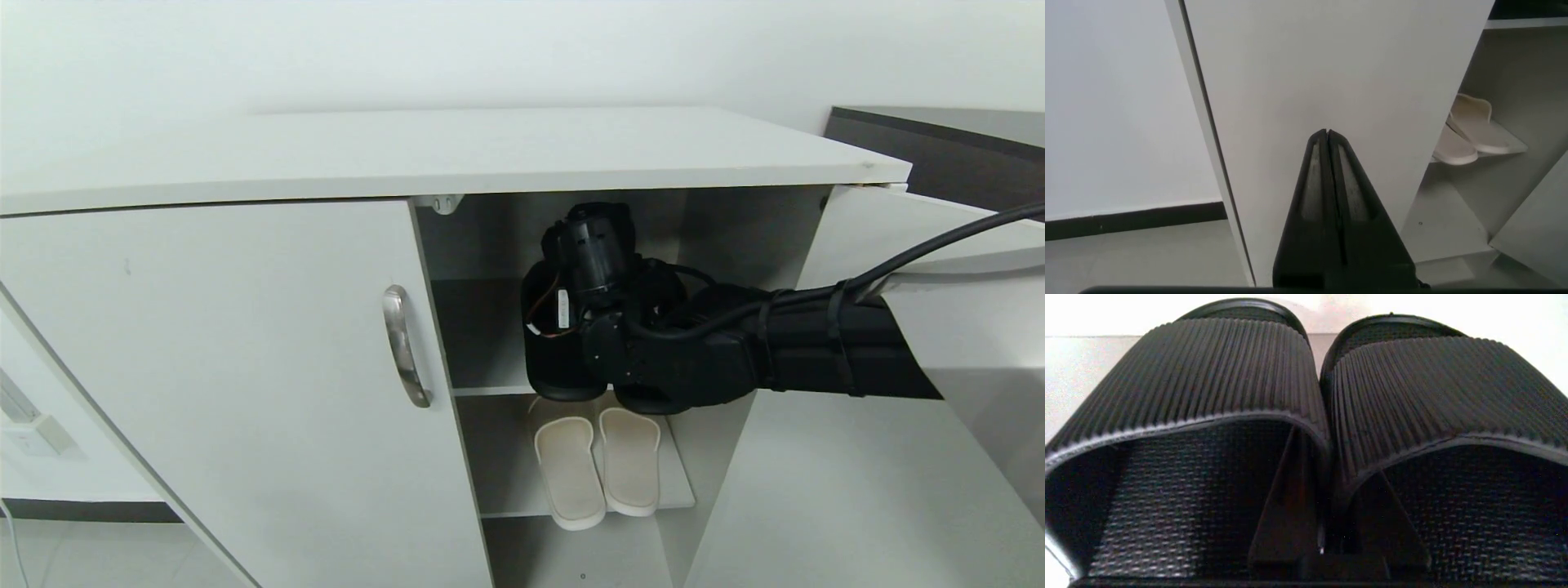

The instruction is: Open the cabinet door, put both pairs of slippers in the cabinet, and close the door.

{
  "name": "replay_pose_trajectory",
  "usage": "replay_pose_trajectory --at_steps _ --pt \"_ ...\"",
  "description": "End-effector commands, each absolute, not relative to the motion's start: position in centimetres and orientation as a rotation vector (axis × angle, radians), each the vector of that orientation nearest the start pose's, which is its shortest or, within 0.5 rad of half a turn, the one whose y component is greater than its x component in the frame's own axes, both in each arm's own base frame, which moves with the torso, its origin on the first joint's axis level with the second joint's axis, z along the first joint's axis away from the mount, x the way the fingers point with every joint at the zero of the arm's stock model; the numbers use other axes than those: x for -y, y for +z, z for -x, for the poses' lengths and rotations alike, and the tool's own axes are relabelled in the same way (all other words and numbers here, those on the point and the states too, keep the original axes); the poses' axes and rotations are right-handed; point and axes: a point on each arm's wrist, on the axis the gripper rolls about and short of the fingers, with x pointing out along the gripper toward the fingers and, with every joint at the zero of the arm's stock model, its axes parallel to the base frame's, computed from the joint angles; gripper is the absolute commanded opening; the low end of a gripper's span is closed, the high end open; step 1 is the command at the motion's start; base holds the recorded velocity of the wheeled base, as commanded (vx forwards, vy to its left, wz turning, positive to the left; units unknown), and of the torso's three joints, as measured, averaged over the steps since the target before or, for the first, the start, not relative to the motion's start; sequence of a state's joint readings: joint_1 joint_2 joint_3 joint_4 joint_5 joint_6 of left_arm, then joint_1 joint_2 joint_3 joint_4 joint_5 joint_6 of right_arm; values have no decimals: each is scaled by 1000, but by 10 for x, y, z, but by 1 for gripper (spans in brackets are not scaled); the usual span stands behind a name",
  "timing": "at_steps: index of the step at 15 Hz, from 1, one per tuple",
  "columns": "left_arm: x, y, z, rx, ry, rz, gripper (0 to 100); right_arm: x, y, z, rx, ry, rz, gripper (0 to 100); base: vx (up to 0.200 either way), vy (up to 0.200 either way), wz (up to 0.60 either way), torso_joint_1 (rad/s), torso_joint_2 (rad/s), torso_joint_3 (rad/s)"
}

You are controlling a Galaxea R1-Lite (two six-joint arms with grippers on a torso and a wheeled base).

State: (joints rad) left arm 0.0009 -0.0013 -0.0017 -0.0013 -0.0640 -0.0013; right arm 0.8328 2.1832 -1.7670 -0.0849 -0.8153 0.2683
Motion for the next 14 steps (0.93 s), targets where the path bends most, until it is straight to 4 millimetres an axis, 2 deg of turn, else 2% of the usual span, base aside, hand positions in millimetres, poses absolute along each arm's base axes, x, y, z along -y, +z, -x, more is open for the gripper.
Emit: replay_pose_trajectory --at_steps 1,8,9,14 --pt "1 76 23 3 -63 1 0 -325 207 -322 -231 -21 -18 0 0 0 0 0 0 0" --pt "1 76 23 1 -63 1 0 -326 205 -324 -233 -22 -16 0 0 0 0 0 0 0" --pt "1 76 23 1 -63 1 0 -326 204 -324 -235 -21 -15 100 0 0 0 0 0 0" --pt "1 76 23 3 -63 3 0 -325 201 -322 -248 -18 -2 100 0 0 0 0 0 0"
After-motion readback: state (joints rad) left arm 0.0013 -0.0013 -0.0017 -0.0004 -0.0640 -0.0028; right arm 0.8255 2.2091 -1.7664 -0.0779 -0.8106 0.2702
